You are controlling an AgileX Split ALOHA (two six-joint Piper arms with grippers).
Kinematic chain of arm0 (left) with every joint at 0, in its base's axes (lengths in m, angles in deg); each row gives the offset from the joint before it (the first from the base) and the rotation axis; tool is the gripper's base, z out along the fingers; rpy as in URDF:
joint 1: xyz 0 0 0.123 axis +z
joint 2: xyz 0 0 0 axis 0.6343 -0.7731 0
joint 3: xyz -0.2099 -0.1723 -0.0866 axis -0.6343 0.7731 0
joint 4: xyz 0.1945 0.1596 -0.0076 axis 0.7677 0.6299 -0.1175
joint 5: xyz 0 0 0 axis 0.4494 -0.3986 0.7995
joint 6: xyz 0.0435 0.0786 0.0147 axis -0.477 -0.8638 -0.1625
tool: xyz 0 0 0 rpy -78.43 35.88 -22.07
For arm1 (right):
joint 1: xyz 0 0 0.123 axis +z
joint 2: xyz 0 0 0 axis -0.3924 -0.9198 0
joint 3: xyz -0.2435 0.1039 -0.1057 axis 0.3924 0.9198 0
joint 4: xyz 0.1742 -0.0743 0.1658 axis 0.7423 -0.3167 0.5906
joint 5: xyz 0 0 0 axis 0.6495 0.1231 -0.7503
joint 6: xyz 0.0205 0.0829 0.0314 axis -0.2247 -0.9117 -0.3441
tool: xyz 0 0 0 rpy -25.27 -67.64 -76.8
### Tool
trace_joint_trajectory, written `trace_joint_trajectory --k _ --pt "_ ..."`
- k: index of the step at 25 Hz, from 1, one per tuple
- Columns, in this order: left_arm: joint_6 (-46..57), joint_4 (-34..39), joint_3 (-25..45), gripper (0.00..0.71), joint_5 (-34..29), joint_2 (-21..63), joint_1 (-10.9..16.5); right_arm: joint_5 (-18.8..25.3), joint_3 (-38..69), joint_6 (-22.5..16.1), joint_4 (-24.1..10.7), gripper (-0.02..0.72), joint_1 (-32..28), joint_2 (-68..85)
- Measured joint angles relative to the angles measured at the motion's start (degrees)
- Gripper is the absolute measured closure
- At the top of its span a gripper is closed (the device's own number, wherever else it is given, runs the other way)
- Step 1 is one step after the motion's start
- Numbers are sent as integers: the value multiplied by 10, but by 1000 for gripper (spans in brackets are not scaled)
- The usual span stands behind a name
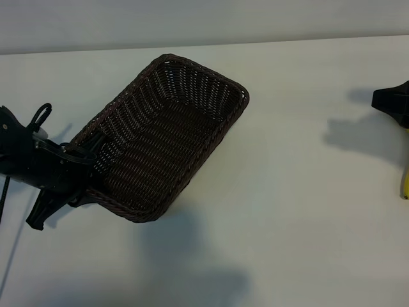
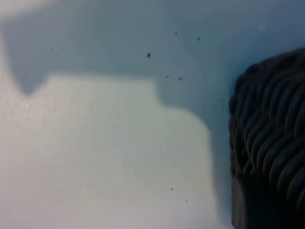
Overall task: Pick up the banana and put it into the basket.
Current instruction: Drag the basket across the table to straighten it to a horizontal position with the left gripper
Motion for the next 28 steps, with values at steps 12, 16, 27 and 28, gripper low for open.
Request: trace_joint_trajectory --k 12,16,27,28 --pt "-70 25 -100 539 -76 -3 0 0 0 0 0 119 0 0" --pt "-90 66 -141 539 -103 -3 0 0 0 0 0 119 0 0" --pt "-246 80 -284 539 -224 -70 0 0 0 0 0 119 0 0" --pt "-265 80 -306 539 -245 -83 0 0 0 0 0 119 0 0"
